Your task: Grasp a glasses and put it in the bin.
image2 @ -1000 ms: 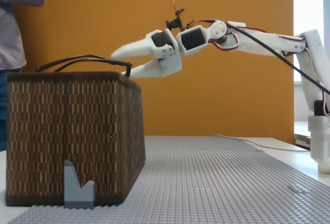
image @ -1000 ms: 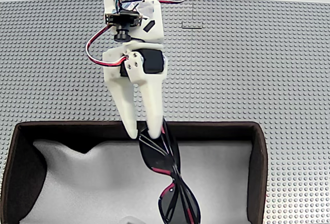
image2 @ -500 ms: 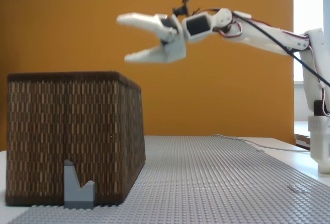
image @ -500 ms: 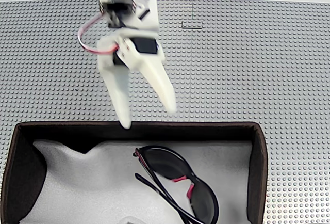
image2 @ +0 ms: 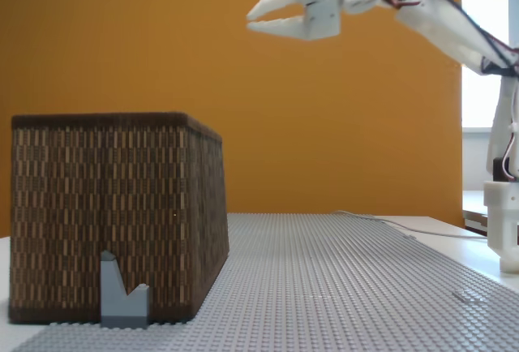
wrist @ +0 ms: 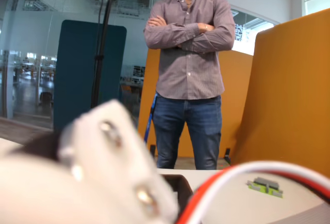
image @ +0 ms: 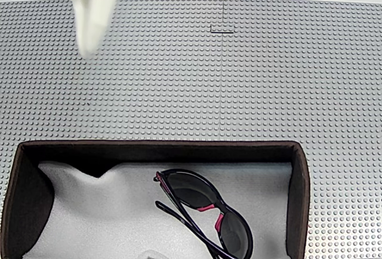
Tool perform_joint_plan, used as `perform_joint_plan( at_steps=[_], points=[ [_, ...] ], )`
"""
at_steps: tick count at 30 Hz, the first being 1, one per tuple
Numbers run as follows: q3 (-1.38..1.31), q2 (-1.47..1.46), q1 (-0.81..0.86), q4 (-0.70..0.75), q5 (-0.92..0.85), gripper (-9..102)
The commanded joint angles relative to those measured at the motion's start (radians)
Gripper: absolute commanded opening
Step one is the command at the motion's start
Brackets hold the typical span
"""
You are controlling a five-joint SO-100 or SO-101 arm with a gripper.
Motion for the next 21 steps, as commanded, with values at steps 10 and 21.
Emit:
perform_joint_plan(
  at_steps=[10, 21],
  points=[
    [0.006, 0.265, 0.107, 0.397, 0.186, 0],
    [0.531, 0.795, 0.109, 0.348, 0.067, 0]
  ],
)
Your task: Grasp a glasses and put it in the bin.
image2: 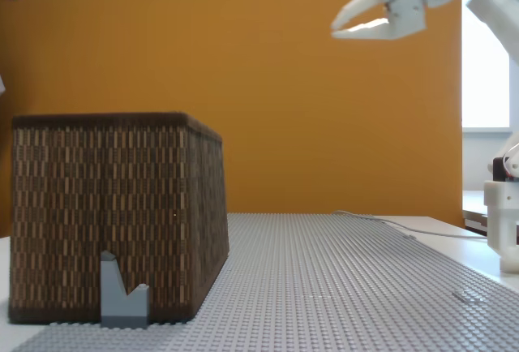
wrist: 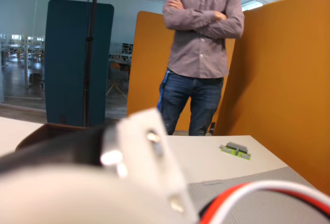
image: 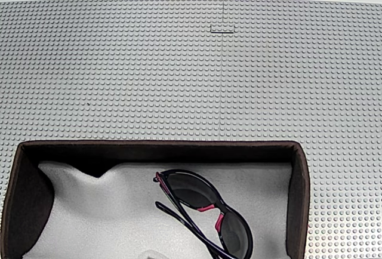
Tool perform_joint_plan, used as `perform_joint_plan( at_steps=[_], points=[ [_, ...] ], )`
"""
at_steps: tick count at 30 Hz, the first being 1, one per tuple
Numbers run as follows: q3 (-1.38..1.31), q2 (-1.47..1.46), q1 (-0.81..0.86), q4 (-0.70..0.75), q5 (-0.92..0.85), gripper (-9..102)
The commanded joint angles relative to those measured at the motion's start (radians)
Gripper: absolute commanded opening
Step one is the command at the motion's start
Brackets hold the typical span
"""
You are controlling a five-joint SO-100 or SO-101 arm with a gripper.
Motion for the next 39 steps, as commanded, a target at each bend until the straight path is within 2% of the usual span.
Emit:
perform_joint_plan(
  at_steps=[1, 9, 16, 22, 24, 25, 31, 35, 39],
  points=[
    [0.170, 0.209, 0.018, 0.002, -0.083, 0],
    [0.390, 0.420, 0.023, -0.018, -0.250, 0],
    [0.410, 0.425, -0.074, 0.133, -0.281, 0],
    [0.414, 0.416, -0.107, 0.272, -0.117, 0],
    [0.402, 0.416, -0.100, 0.322, 0.064, 0],
    [0.400, 0.422, -0.097, 0.330, 0.077, 0],
    [0.402, 0.451, -0.046, 0.272, 0.011, 0],
    [0.368, 0.448, -0.032, 0.273, 0.258, 0],
    [0.362, 0.453, -0.023, 0.250, 0.296, 0]
  ],
)
